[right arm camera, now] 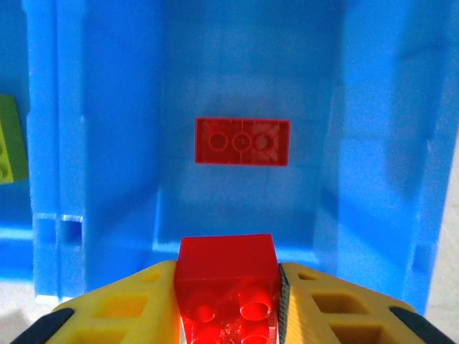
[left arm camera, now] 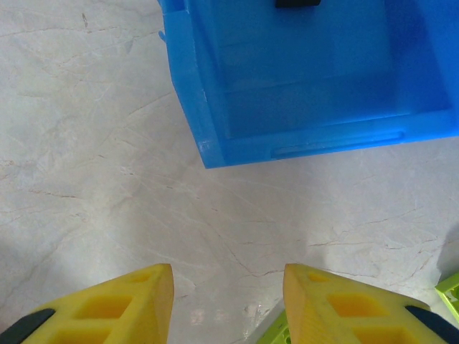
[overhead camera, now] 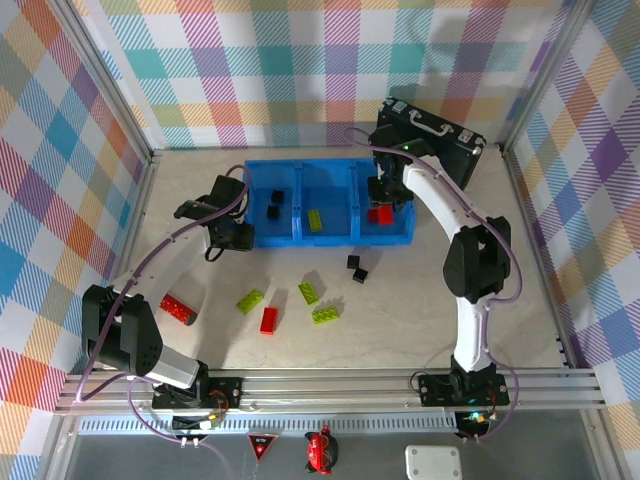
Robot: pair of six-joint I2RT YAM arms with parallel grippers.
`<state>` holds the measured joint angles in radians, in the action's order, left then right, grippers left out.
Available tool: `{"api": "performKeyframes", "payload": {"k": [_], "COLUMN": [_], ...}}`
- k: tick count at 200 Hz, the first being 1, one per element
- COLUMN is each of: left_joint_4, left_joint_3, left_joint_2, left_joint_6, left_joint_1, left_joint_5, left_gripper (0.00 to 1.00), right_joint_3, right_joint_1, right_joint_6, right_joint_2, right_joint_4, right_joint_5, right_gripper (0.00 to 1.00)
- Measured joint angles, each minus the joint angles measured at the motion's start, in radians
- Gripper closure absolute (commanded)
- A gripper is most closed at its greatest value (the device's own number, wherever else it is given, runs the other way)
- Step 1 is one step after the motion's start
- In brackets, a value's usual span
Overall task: Sort the legos into containers by color
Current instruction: Place the lego in the container.
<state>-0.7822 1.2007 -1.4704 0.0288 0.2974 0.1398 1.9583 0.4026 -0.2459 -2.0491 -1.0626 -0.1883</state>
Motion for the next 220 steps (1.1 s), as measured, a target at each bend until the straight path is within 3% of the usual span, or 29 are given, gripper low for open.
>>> {"api": "performKeyframes", "payload": {"k": [100,187,220], "left_joint_4": [0.000,0.000,0.000], "left_joint_3": [0.000,0.000,0.000], "left_joint_2": [0.000,-0.006,-0.006], "left_joint_6": [0.000,0.000,0.000], "left_joint_1": [0.000,0.000,-0.001], "left_joint_5": [0.002,0.005,0.012], "left_gripper": [0.56,0.56,0.56], "right_joint_3": [0.080,0.080,0.080], "right_joint_1": [-0.053,-0.082,-0.084], "right_joint_6": [-0.027,-0.058,-0.062], "right_joint_2": [-0.161,-0.247,-0.261], "right_joint_4": [0.102,0.158,0.158], "right_joint_5": [0.201,0.272,0.280], "right_gripper": [0.64,0.64,0.56]}}
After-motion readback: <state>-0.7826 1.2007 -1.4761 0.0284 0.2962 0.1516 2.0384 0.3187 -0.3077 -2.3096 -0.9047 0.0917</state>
